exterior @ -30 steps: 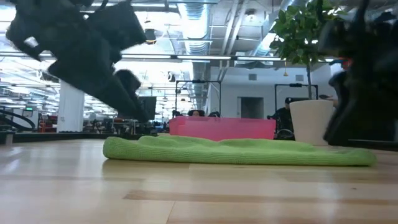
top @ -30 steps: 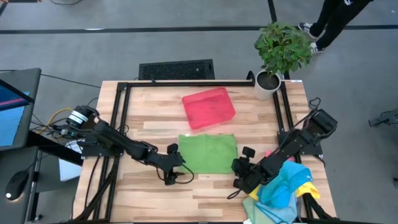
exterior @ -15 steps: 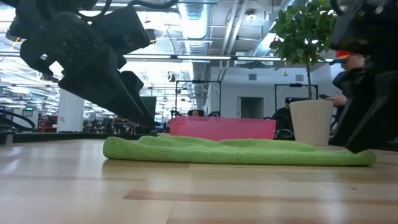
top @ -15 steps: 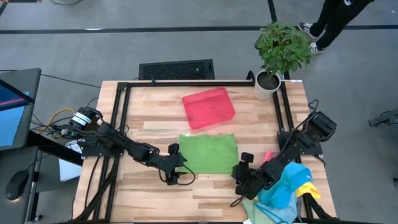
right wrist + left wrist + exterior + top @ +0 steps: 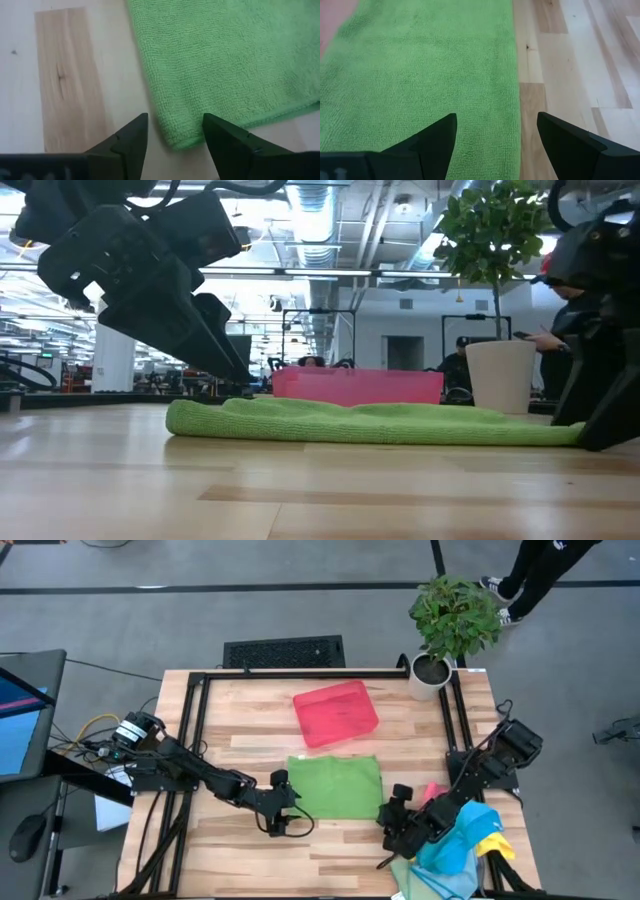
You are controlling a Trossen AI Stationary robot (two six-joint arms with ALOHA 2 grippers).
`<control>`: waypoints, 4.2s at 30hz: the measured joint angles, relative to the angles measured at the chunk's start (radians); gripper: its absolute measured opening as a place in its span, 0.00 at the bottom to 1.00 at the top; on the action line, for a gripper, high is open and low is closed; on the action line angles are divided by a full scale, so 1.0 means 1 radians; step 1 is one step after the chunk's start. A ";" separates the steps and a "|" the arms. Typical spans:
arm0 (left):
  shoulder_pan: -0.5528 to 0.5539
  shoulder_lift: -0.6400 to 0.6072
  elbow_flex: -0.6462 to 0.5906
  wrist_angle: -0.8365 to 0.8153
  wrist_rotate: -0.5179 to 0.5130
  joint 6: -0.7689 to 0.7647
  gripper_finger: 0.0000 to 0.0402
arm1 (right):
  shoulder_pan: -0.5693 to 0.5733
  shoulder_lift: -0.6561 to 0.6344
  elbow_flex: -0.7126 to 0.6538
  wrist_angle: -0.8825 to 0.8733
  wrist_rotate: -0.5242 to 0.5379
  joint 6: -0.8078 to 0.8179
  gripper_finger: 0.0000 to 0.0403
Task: Fold microfiber towels
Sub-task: Fold the green microfiber cloth
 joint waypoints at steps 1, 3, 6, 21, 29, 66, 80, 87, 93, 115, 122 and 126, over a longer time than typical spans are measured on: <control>0.000 0.000 0.000 0.001 0.000 0.002 0.67 | -0.001 -0.001 -0.006 0.001 0.000 0.007 0.54; 0.000 0.000 0.000 0.000 0.000 0.002 0.67 | -0.001 -0.001 -0.013 0.001 0.000 0.011 0.53; 0.000 0.000 0.000 -0.001 -0.001 0.009 0.67 | -0.003 -0.002 -0.016 -0.005 0.000 0.007 0.50; -0.003 -0.001 0.000 0.000 0.029 0.003 0.67 | -0.027 -0.026 0.036 -0.084 -0.006 -0.102 0.06; -0.030 -0.001 0.000 -0.007 0.021 0.001 0.67 | -0.119 -0.038 0.162 -0.158 0.009 -0.320 0.08; -0.061 -0.003 0.000 -0.163 -0.059 -0.029 0.67 | -0.422 0.098 0.324 0.472 -0.283 -1.043 0.08; -0.061 -0.003 0.000 -0.182 -0.060 -0.054 0.67 | -0.450 0.303 0.507 0.475 -0.328 -1.128 0.09; -0.061 -0.003 0.000 -0.182 -0.055 -0.062 0.67 | -0.483 0.382 0.544 0.485 -0.371 -1.122 0.09; -0.061 -0.010 0.000 -0.193 -0.001 -0.071 0.67 | -0.502 0.431 0.589 0.486 -0.452 -1.120 0.12; -0.167 -0.264 0.080 -0.542 -0.163 -0.247 0.67 | -0.562 0.426 0.594 0.477 -0.503 -1.007 0.58; -0.187 -0.264 0.004 -0.410 -0.169 -0.265 0.67 | -0.625 0.426 0.594 0.423 -0.481 -0.905 0.57; -0.193 -0.264 -0.022 -0.400 -0.184 -0.303 0.67 | -0.622 0.377 0.597 0.412 -0.477 -0.942 0.56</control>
